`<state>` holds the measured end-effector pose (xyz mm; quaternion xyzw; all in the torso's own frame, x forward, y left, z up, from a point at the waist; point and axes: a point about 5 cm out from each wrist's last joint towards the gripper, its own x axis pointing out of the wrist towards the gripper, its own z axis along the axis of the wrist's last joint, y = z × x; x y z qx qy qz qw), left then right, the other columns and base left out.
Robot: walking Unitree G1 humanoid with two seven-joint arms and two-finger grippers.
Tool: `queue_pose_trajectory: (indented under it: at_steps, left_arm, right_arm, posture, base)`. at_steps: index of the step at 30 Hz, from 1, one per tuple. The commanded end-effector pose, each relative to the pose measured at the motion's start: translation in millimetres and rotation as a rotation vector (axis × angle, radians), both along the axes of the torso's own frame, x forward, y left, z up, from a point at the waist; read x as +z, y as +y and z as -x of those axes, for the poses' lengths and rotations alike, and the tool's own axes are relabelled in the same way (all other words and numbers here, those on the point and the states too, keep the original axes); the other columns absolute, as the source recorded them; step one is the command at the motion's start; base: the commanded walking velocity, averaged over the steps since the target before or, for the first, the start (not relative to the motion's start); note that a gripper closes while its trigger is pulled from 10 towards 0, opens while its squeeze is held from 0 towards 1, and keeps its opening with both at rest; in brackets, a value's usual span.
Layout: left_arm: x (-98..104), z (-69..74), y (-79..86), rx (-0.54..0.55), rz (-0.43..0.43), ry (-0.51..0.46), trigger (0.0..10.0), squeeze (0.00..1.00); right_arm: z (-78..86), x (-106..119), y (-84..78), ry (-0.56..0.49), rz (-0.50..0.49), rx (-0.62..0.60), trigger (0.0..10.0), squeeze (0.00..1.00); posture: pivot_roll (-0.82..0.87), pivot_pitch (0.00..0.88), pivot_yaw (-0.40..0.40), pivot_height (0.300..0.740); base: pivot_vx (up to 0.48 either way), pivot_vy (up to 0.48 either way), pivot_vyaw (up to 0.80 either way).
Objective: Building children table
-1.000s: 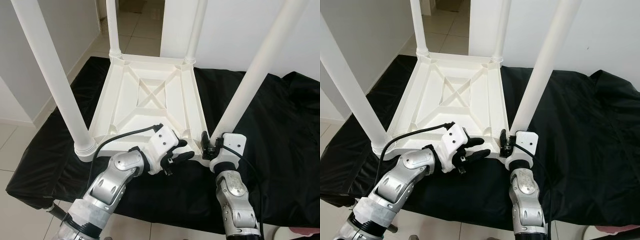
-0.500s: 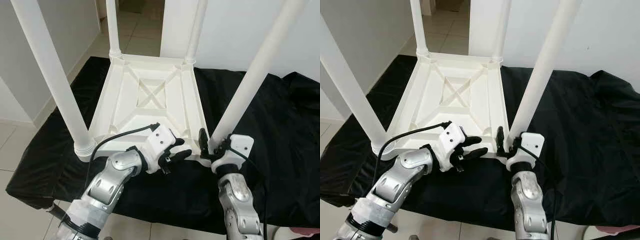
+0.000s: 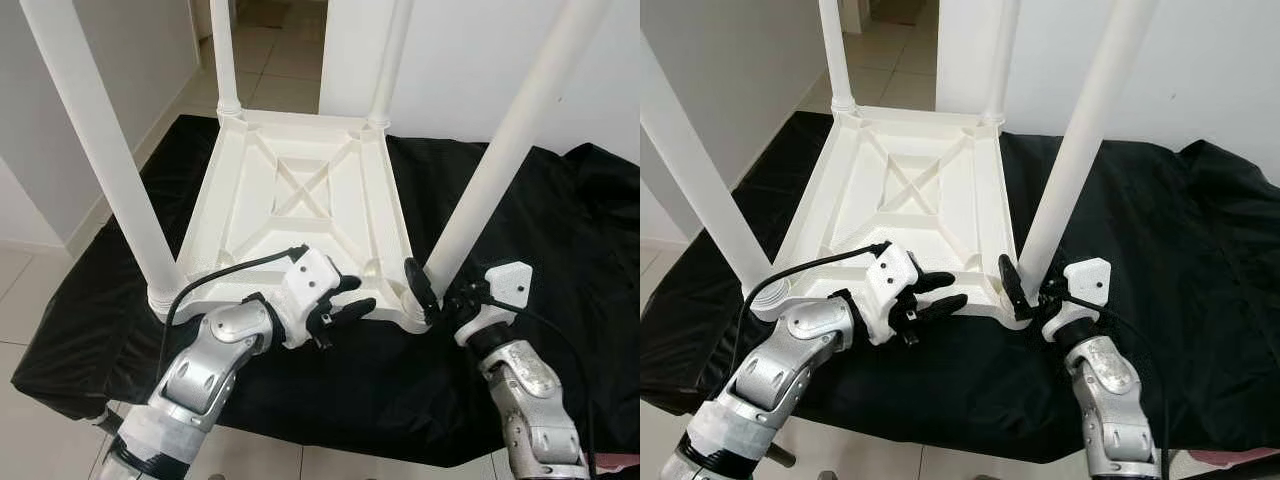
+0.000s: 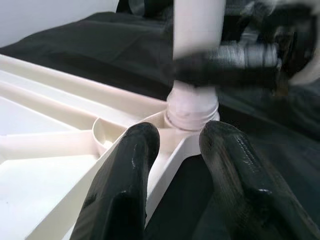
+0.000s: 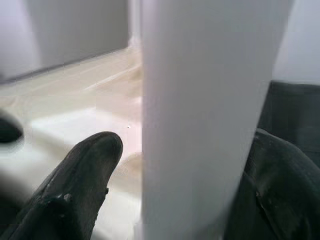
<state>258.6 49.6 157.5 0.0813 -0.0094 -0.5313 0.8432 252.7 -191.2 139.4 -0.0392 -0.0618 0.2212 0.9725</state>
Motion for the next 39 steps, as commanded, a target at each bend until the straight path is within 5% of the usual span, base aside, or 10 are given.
queue_pose_trajectory:
  at_steps: [1, 5, 6, 7, 8, 18, 19, 25, 39]
  left_arm:
    - [2.9, 4.6, -3.8, -0.046, 0.000, 0.002, 10.0, 0.00]
    - [5.6, 2.4, -5.2, -0.062, -0.002, 0.001, 10.0, 0.00]
    - [7.5, 1.5, -5.4, -0.068, -0.004, -0.005, 10.0, 0.00]
    - [8.9, 1.0, -5.6, -0.072, -0.005, -0.011, 10.0, 0.00]
    - [10.7, -0.2, -5.6, -0.077, 0.000, -0.015, 10.0, 0.00]
    - [11.7, -0.9, -5.2, -0.070, -0.027, -0.019, 10.0, 0.00]
    - [13.0, 0.5, -5.3, -0.080, -0.020, -0.021, 10.0, 0.00]
    - [14.4, -0.5, -5.0, -0.082, -0.008, -0.015, 10.0, 0.00]
    - [17.7, -5.7, -3.5, -0.077, 0.001, -0.026, 10.0, 0.00]
  right_arm:
    - [-1.2, -3.5, -5.6, 0.043, 0.007, 0.071, 10.0, 0.00]
    - [-10.1, -10.1, -8.8, 0.100, 0.040, 0.177, 9.6, 0.00]
    - [-15.7, -12.0, -8.6, 0.113, 0.055, 0.202, 2.4, 0.00]
    - [-19.2, -12.8, -8.5, 0.120, 0.065, 0.215, 2.4, 0.00]
    - [-25.1, -12.9, -7.5, 0.121, 0.061, 0.228, 0.0, 0.00]
    - [-31.8, -16.2, -3.8, 0.142, 0.034, 0.276, 0.0, 0.00]
    - [-29.0, -17.4, -2.0, 0.152, 0.022, 0.277, 10.0, 0.00]
    - [-23.8, -18.5, 1.0, 0.145, -0.018, 0.252, 10.0, 0.00]
    - [-11.4, -16.3, 18.5, 0.072, -0.099, -0.163, 10.0, 0.00]
  posture:
    - [-0.09, 0.000, -0.033, 0.740]
    - [-0.08, 0.003, -0.023, 0.740]
    - [-0.07, 0.000, -0.023, 0.740]
    - [-0.07, 0.000, -0.023, 0.740]
    - [-0.06, 0.001, -0.023, 0.740]
    - [-0.06, 0.000, -0.027, 0.740]
    - [-0.06, 0.016, -0.031, 0.740]
    - [-0.08, 0.013, -0.029, 0.740]
    - [-0.07, 0.000, -0.029, 0.740]
  base:
    - [0.000, 0.000, 0.00]
    - [0.000, 0.000, 0.00]
    - [0.000, 0.000, 0.00]
    - [0.000, 0.000, 0.00]
    - [0.000, 0.000, 0.00]
    - [0.000, 0.000, 0.00]
    - [0.000, 0.000, 0.00]
    - [0.000, 0.000, 0.00]
    - [0.000, 0.000, 0.00]
